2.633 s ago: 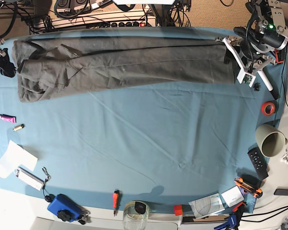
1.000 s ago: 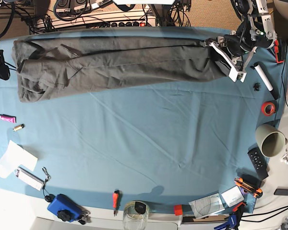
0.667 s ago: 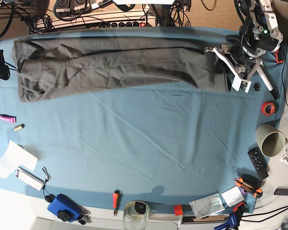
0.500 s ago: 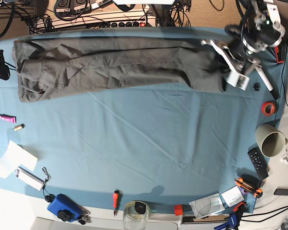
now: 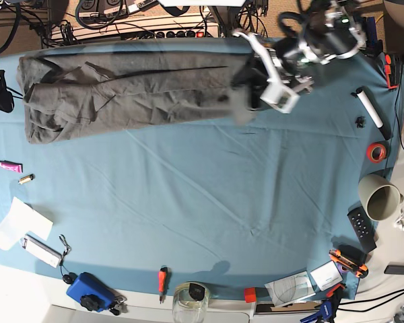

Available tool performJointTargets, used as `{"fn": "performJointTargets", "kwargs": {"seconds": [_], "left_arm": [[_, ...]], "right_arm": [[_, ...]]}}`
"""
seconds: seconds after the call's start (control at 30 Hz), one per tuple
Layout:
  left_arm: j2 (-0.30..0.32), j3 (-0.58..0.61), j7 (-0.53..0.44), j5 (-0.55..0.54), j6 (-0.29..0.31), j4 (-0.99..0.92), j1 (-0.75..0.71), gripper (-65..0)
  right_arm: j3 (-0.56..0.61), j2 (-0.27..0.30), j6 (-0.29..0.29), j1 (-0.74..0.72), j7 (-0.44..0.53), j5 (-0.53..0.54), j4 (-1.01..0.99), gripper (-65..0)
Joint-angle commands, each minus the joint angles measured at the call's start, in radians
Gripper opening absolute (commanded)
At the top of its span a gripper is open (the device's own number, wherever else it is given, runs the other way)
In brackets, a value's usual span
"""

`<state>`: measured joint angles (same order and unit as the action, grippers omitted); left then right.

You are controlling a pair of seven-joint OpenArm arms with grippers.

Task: Fold the T-shirt properly
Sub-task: 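Carry the held strip end with the left gripper toward the other end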

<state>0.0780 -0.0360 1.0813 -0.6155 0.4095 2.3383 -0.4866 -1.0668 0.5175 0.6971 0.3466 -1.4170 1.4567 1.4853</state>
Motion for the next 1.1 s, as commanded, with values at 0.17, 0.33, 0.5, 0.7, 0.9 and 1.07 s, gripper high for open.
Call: {"fn": "performJointTargets", "kwargs": {"seconds": [0.17, 0.33, 0.5, 0.7, 0.9, 1.07], "left_arm": [[0.0, 0.278, -0.114, 0.213, -0.056, 0.018, 0.058, -65.0], [0.0, 0.427, -0.14, 0.348, -0.062, -0.039, 0.147, -65.0], [0.0, 0.495, -0.162, 0.351, -0.062, -0.183, 0.246, -65.0], [-0.001, 0.544, -0.164, 0.351, -0.077, -0.237, 0.321, -65.0], [-0.065, 0.551, -0.163, 0.345, -0.038, -0.286, 0.341, -65.0], [-0.115, 0.551, -0.163, 0.335, 0.011, -0.309, 0.34, -65.0]], "right_arm": [[-0.012, 0.028, 0.001, 0.0, 0.021, 0.027, 0.014, -45.4], [-0.013, 0.028, 0.001, 0.0, 0.021, 0.027, 0.014, -45.4], [-0.013, 0.028, 0.001, 0.0, 0.021, 0.027, 0.014, -45.4], [-0.013, 0.028, 0.001, 0.0, 0.021, 0.027, 0.014, -45.4], [-0.013, 0.028, 0.001, 0.0, 0.021, 0.027, 0.014, -45.4], [-0.013, 0.028, 0.001, 0.0, 0.021, 0.027, 0.014, -45.4]]}}
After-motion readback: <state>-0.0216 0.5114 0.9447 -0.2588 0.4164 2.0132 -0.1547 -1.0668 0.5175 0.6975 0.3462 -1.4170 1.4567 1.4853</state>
